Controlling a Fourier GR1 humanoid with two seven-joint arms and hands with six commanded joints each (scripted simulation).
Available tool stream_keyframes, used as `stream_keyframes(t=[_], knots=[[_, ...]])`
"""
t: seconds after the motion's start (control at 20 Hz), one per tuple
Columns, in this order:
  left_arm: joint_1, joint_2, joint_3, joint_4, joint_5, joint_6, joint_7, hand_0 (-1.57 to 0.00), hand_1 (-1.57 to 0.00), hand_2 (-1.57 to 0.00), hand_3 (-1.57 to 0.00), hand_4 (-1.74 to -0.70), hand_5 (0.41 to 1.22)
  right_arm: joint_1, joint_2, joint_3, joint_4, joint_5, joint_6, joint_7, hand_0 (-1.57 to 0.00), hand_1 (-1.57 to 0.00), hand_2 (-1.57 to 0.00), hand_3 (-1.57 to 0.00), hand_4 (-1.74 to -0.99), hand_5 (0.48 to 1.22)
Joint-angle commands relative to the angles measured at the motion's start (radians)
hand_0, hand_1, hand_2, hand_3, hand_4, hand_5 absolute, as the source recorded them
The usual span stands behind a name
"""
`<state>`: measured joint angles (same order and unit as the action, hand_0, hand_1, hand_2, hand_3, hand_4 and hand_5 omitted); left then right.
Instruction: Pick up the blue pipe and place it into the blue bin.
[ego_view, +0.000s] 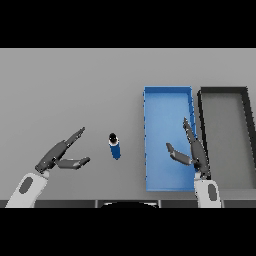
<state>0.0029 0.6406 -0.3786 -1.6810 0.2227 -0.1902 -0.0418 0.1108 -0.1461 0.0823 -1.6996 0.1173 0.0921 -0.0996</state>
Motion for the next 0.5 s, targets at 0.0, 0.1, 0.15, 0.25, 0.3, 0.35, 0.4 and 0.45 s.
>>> stream_keyframes(t=[0.0,0.1,0.15,0.25,0.3,0.35,0.4,0.45], knots=[[-0.018,-0.015,-0.023,-0.003,-0.005,-0.006,0.028,0.0,0.0,0.0,0.0,-1.08,0.488,-0.003,0.001,0.0,0.0,-0.002,0.002,-0.01,0.0,0.0,0.0,0.0,-1.239,0.606],[-0.018,-0.029,-0.054,-0.008,-0.02,-0.022,0.022,0.0,0.0,0.0,0.0,-1.09,0.472,-0.004,0.001,0.001,0.004,0.0,0.003,-0.014,0.0,0.0,0.0,0.0,-1.248,0.612],[-0.039,-0.048,-0.071,0.013,-0.04,-0.024,0.023,0.0,0.0,0.0,0.0,-1.09,0.463,-0.013,0.002,-0.002,0.001,-0.003,0.0,-0.007,0.0,0.0,0.0,0.0,-1.256,0.616],[-0.04,-0.072,-0.099,0.013,-0.064,-0.021,0.018,0.0,0.0,0.0,0.0,-1.1,0.447,-0.005,-0.002,-0.007,0.006,-0.01,0.008,-0.018,0.0,0.0,0.0,0.0,-1.262,0.617],[-0.041,-0.094,-0.115,0.025,-0.073,-0.022,0.002,0.0,0.0,0.0,0.0,-1.11,0.447,-0.016,0.001,-0.01,0.011,-0.011,0.003,-0.01,0.0,0.0,0.0,0.0,-1.263,0.617],[-0.055,-0.109,-0.124,0.037,-0.073,-0.027,0.009,0.0,0.0,0.0,0.0,-1.11,0.447,-0.013,0.002,-0.009,0.006,-0.016,0.007,-0.013,0.0,0.0,0.0,0.0,-1.265,0.616],[-0.074,-0.134,-0.136,0.055,-0.076,-0.029,0.015,0.0,0.0,0.0,0.0,-1.12,0.446,-0.014,0.004,-0.01,0.011,-0.016,0.006,-0.006,0.0,0.0,0.0,0.0,-1.27,0.617],[-0.079,-0.158,-0.15,0.077,-0.094,-0.021,0.006,0.0,0.0,0.0,0.0,-1.12,0.446,-0.009,0.01,-0.004,0.001,-0.012,0.002,-0.001,0.0,0.0,0.0,0.0,-1.272,0.617]])
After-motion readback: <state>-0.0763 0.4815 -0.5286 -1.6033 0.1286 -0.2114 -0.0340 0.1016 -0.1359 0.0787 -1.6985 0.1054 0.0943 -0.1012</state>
